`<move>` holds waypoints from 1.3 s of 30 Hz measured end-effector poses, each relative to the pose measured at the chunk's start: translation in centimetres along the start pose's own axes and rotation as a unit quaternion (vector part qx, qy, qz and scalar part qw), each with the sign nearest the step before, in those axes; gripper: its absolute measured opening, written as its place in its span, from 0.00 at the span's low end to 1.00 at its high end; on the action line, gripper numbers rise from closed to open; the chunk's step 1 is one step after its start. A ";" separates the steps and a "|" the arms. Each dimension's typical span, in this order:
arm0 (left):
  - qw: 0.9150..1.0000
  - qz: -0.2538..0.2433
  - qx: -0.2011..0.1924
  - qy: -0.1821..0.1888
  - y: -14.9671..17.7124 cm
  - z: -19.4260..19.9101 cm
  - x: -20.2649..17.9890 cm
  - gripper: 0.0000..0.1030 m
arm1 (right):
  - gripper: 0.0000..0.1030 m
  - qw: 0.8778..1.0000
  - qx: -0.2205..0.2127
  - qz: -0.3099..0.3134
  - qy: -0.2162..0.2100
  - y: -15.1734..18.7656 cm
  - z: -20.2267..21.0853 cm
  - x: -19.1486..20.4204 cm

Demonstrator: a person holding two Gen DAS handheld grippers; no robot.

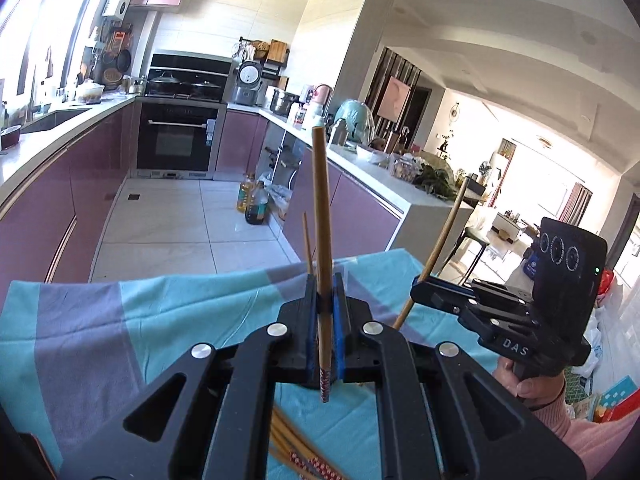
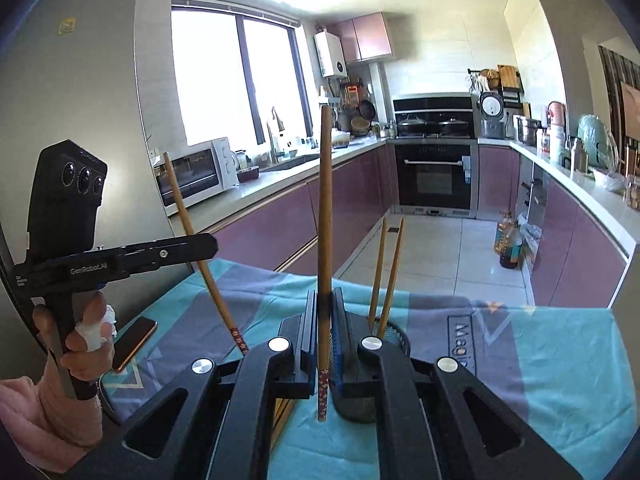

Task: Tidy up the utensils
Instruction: 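Lift both chopsticks upright and lower them into the mesh cup, then open both tools to release the chopsticks into the cup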

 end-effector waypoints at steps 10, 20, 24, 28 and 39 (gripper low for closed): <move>1.000 -0.013 -0.023 0.003 -4.1 -1.5 -2.6 0.07 | 0.06 0.999 -0.034 -0.005 0.020 -2.7 0.3 -1.5; 0.999 -0.023 0.036 -0.028 -2.5 -6.0 -2.7 0.07 | 0.06 0.999 0.000 -0.015 0.044 -1.2 -3.2 -3.1; 0.997 -0.032 0.068 -0.032 -0.9 -7.9 -2.0 0.07 | 0.06 0.998 0.030 -0.016 0.044 0.2 -4.6 -3.3; 0.994 -0.043 0.098 -0.034 0.9 -9.4 -1.4 0.07 | 0.06 0.997 0.062 -0.019 0.040 1.6 -5.7 -3.2; 0.988 -0.040 0.144 -0.032 2.7 -12.7 0.8 0.07 | 0.06 0.991 0.123 -0.042 0.024 4.0 -7.8 -4.0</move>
Point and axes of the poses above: each gripper's, at about its wrist camera, not at the fingertips, and z roughly against the way its jaws point, x to its left, y to its underside, the point moved 10 cm from there along -z, roughly the way its jaws point, and after that the axes turned 4 degrees about x, right-handed, at the moved point
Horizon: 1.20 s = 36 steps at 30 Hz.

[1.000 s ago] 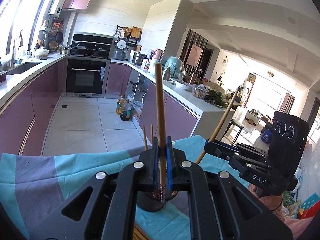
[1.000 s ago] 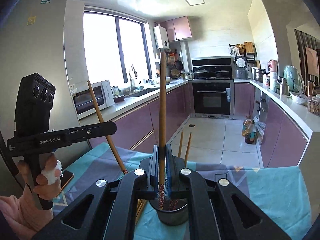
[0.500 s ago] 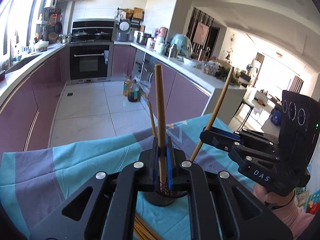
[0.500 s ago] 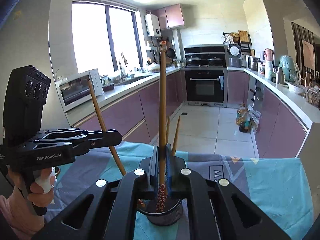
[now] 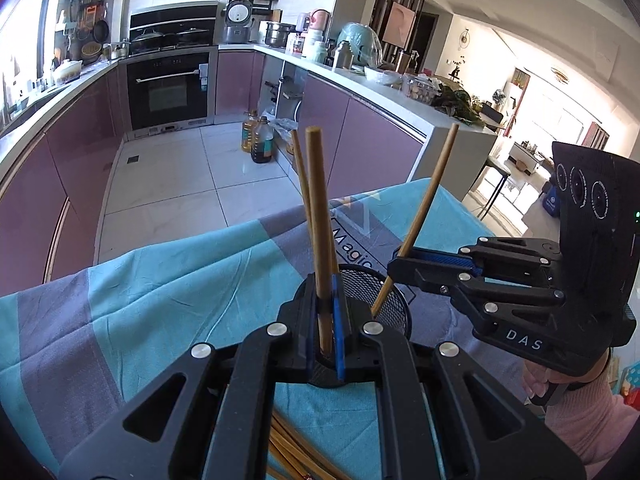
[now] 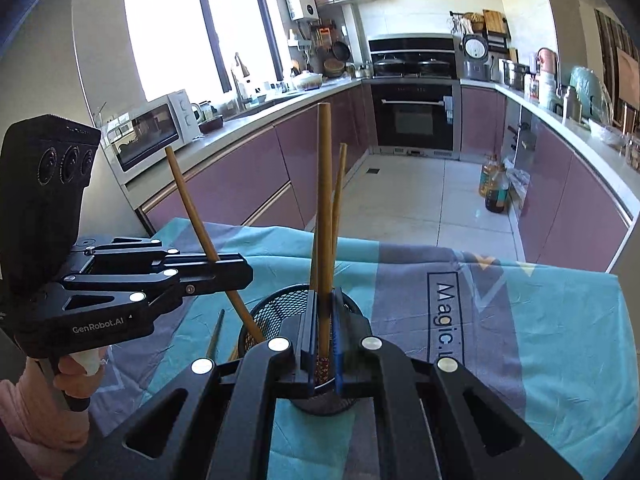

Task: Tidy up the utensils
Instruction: 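Open both tools to release the chopsticks into the cup, then return to the pile and grasp a chopstick with the right tool while the left tool grasps one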

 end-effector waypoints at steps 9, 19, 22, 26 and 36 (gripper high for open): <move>1.000 0.022 0.014 -0.013 -1.1 -2.5 1.4 0.08 | 0.06 1.000 0.002 -0.021 0.003 -1.0 -1.5 -0.6; 0.999 0.032 -0.017 -0.029 0.2 -1.2 2.4 0.20 | 0.11 0.999 -0.016 -0.050 0.000 -0.9 -1.2 -1.5; 0.998 0.033 -0.034 -0.042 0.9 0.4 2.9 0.22 | 0.18 0.998 -0.029 -0.047 0.005 -0.7 0.0 -1.4; 0.997 0.033 -0.049 -0.055 2.3 2.5 3.6 0.27 | 0.20 0.998 -0.048 -0.031 -0.008 -0.2 1.9 -0.1; 0.995 0.049 0.008 -0.083 10.7 2.0 6.3 0.32 | 0.27 0.997 -0.012 0.040 -0.062 4.6 2.3 5.8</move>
Point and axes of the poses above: each gripper's, at about its wrist camera, not at the fingertips, and z roughly against the way its jaws point, x to its left, y to its underside, the point moved 10 cm from there along -z, roughly the way its jaws point, and after that the axes turned 4 degrees about x, right-handed, at the moved point
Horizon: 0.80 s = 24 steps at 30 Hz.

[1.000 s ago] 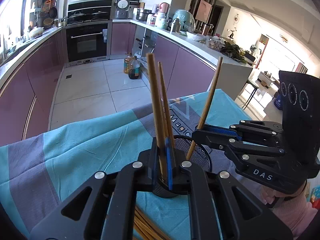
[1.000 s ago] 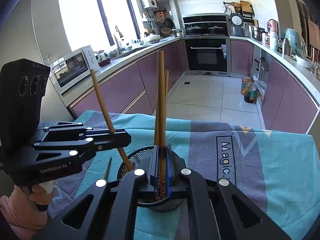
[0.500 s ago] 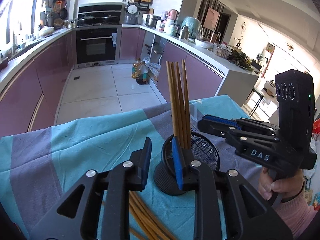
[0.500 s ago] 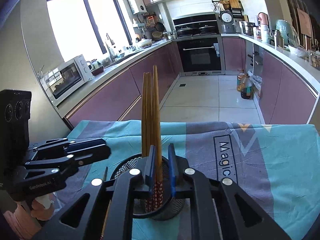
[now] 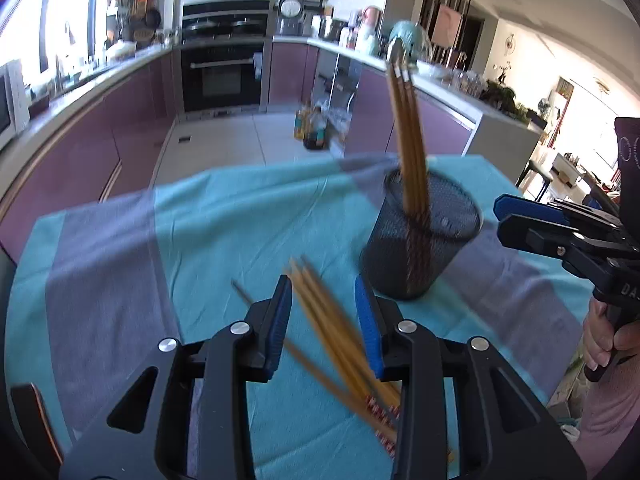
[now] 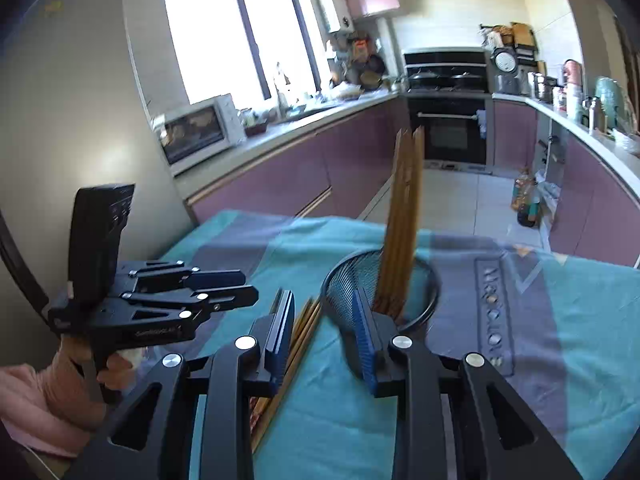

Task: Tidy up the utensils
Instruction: 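Return to the pile and grasp a chopstick with the right tool while the left tool grasps one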

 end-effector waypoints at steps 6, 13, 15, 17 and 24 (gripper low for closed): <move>0.998 0.024 0.055 -0.002 4.4 -2.7 1.7 0.32 | 0.27 0.997 0.073 -0.005 -0.022 3.9 -4.6 1.5; 0.996 0.040 0.079 0.003 6.1 -4.5 2.2 0.32 | 0.27 0.993 0.114 0.006 -0.022 6.0 -8.1 3.3; 0.996 0.042 0.083 0.006 6.5 -4.9 2.3 0.32 | 0.27 0.992 0.121 0.005 -0.023 6.3 -8.7 3.6; 0.995 0.045 0.087 0.009 6.5 -5.3 2.3 0.31 | 0.26 0.992 0.126 0.005 -0.020 6.6 -9.1 3.8; 0.996 0.039 0.086 0.004 6.2 -6.0 2.2 0.23 | 0.20 0.990 0.139 -0.005 -0.011 7.2 -10.2 3.8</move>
Point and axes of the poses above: each gripper's, at about its wrist camera, not at the fingertips, and z roughly against the way its jaws point, x to its left, y to its underside, the point moved 10 cm from there along -z, roughly the way its jaws point, and after that the axes turned 4 degrees about x, right-handed, at the moved point
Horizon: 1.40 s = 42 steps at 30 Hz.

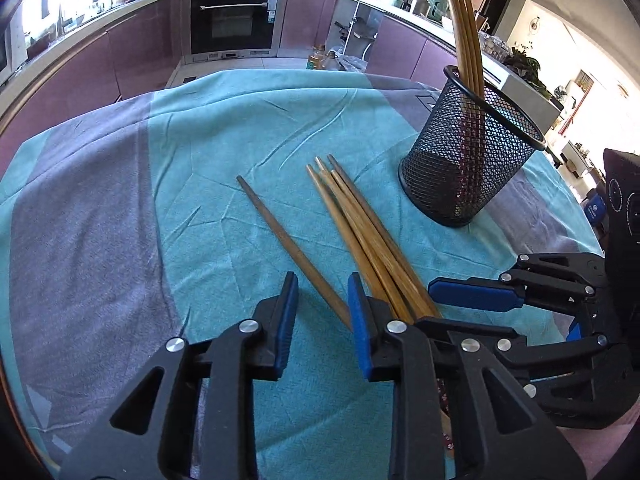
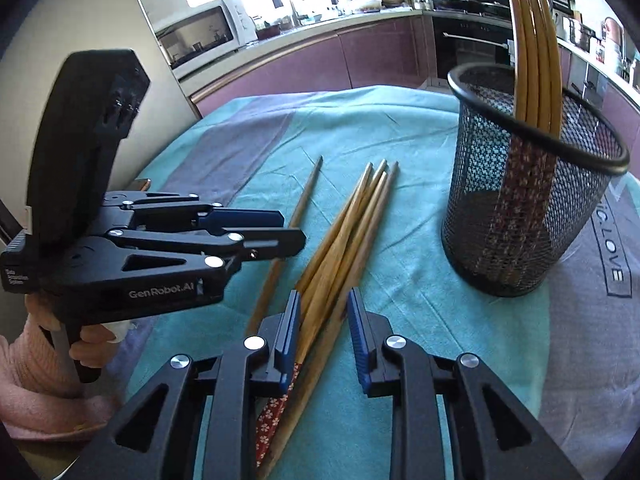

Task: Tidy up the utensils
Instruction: 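Return to the pile and grasp a chopstick with the right tool while the left tool grasps one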

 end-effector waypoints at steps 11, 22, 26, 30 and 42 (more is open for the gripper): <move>1.000 0.004 0.001 0.005 0.1 -0.1 0.3 0.15 | 0.06 0.998 -0.006 -0.051 -0.027 0.7 1.0 -1.5; 1.000 -0.008 0.002 0.001 0.4 0.0 0.5 0.18 | 0.07 0.997 -0.004 -0.071 -0.011 1.1 1.2 -3.2; 1.000 -0.010 0.004 -0.004 0.2 -0.2 0.5 0.18 | 0.07 0.998 -0.004 -0.056 0.013 1.2 1.1 -3.4; 1.000 -0.013 0.007 -0.011 -0.4 -0.6 0.6 0.19 | 0.12 0.998 -0.004 -0.028 0.047 0.6 0.9 -3.2; 0.999 -0.017 -0.005 -0.046 -1.2 -1.1 0.3 0.15 | 0.06 0.998 -0.013 -0.031 0.058 -0.5 0.2 -3.8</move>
Point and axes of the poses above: each gripper's, at about its wrist camera, not at the fingertips, and z roughly against the way its jaws point, x to its left, y to its underside, the point moved 10 cm from there along -z, roughly the way its jaws point, and after that the axes turned 4 degrees about x, right-handed, at the moved point
